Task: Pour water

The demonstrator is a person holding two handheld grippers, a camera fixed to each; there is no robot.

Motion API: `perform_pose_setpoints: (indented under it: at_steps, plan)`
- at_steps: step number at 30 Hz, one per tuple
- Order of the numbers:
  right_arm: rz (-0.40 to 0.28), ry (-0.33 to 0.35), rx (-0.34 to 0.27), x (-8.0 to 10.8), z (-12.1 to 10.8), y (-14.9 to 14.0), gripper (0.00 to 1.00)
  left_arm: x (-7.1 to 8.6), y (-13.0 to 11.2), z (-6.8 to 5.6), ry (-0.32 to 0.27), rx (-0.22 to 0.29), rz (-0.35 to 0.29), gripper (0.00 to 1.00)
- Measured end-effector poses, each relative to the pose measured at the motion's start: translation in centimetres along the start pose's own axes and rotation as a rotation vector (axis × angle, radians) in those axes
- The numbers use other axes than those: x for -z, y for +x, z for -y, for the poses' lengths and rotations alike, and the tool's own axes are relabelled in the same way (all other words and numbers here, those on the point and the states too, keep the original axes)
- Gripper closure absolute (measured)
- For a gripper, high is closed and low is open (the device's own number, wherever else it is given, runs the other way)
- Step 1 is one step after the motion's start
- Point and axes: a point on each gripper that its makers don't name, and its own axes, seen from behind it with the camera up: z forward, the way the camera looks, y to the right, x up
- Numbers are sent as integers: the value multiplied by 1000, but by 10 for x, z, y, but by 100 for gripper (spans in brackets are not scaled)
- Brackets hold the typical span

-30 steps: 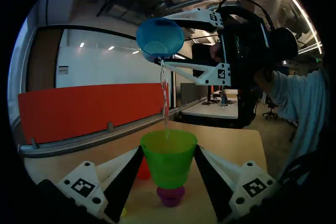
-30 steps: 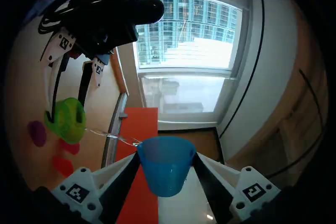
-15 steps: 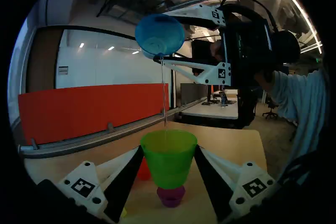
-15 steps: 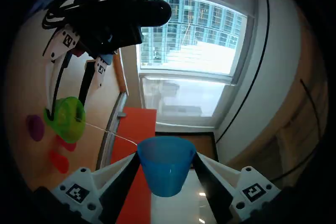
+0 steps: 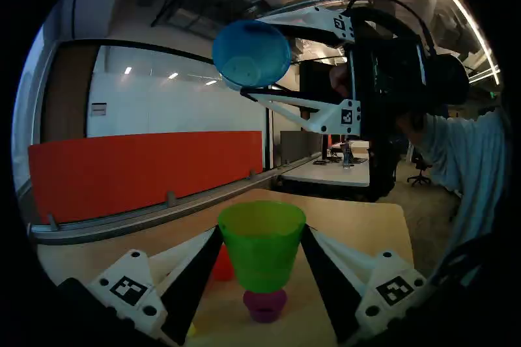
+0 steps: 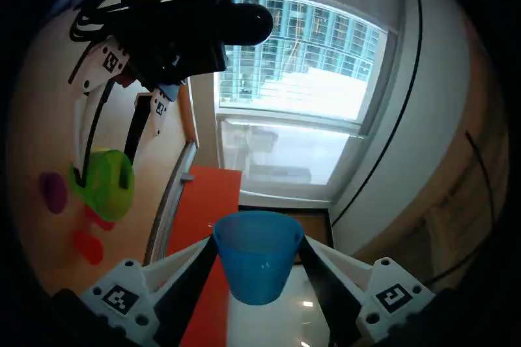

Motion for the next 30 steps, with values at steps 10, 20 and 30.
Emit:
perform_pose_setpoints:
  at_steps: [10, 20, 30]
  plan:
    - [4, 10, -133, 3, 5, -7, 10, 2, 2, 1, 7, 0, -1, 14]
    - [18, 19, -466, 11, 13, -11, 10, 6, 6, 3, 13, -12, -8, 14]
    - [17, 14, -915, 26, 18, -3, 10, 8, 5, 3, 18, -18, -5, 14]
